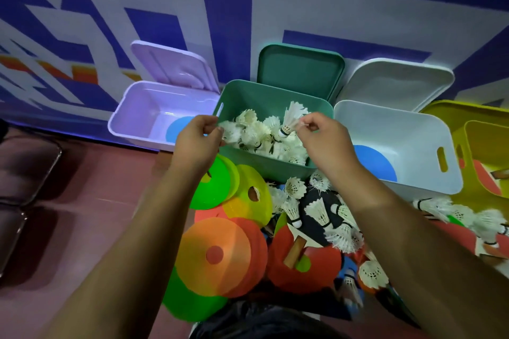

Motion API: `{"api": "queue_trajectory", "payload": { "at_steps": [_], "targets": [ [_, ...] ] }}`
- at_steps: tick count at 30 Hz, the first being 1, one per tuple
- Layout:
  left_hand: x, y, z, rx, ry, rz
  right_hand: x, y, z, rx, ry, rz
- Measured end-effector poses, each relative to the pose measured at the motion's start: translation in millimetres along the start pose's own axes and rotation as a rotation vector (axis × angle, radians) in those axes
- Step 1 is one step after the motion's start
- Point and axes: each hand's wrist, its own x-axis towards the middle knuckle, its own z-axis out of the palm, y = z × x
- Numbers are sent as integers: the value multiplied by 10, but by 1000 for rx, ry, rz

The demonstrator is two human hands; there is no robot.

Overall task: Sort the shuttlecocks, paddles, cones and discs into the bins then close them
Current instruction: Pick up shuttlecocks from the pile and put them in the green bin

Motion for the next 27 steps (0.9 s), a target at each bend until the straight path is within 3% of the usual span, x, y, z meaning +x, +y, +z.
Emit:
{"api": "queue_trajectory", "payload": {
  "at_steps": [12, 19, 24, 27],
  "targets": [
    [-553, -415, 99, 74, -124, -153, -189, 126, 237, -49, -140, 55],
    [-959, -543, 765, 311, -432, -47, -534, 516, 15, 50, -179, 139],
    [-1033, -693, 1316, 599, -516, 137, -772, 820, -216, 113, -185, 191],
    [-966, -748, 1546, 813, -594, 144, -903, 1025, -363, 145, -173, 223]
  ]
}}
